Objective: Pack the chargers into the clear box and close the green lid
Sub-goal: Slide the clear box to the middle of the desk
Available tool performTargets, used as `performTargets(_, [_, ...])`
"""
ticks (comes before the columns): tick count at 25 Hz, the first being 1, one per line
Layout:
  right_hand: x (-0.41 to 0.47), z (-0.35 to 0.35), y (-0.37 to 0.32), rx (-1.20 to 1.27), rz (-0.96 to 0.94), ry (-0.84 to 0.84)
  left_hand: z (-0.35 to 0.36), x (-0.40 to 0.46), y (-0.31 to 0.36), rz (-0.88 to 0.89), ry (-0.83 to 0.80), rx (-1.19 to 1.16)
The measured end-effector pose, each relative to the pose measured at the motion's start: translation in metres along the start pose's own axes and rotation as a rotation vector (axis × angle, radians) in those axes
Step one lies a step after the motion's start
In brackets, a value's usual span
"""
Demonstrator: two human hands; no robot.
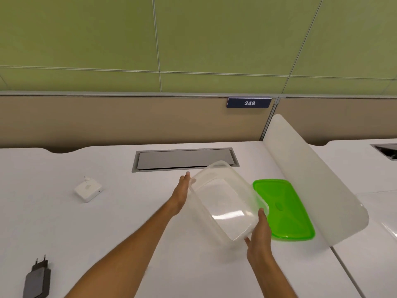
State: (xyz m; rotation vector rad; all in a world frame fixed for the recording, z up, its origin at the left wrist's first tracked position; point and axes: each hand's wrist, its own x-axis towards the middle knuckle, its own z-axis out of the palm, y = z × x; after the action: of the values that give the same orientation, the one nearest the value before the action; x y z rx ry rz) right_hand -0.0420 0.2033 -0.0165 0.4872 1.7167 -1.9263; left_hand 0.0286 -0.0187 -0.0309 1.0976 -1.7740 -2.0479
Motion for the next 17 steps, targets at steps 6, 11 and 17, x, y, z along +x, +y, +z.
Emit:
performTargets(6, [0.007, 0.045, -0.008, -0.093, -0.092, -0.161, -0.054, -0.030, -0.021, 0.013, 0.178, -0.120])
performTargets(11, [0.011, 0.083, -0.005, -0.204, -0.073, -0.259, -0.084, -0.043, -0.039, 0.063, 0.296, -0.144])
performTargets(17, [0.021, 0.115, -0.002, -0.306, -0.066, -0.338, -0.103, -0.063, -0.063, 0.052, 0.367, -0.185])
